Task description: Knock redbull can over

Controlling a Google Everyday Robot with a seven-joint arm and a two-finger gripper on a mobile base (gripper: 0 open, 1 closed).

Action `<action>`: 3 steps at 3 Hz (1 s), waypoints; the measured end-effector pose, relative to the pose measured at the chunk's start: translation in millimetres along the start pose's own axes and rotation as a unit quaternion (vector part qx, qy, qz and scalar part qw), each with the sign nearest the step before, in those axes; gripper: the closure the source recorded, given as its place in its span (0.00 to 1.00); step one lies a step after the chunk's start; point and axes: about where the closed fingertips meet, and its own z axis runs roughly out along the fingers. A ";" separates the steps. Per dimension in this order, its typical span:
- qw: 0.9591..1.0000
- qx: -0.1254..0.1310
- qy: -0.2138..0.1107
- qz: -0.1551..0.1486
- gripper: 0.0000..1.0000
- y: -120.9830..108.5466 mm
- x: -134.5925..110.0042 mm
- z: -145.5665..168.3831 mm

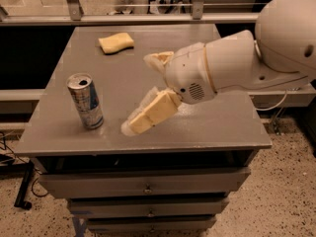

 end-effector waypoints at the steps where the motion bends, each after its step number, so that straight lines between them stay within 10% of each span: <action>1: 1.000 0.002 0.003 0.000 0.00 -0.7 1.7 -1.7; 3: 0.998 -0.004 -0.055 0.000 0.00 1.5 6.3 53.1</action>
Offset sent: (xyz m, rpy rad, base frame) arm 0.0022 0.0266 -0.0292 0.0848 -0.0211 -0.0146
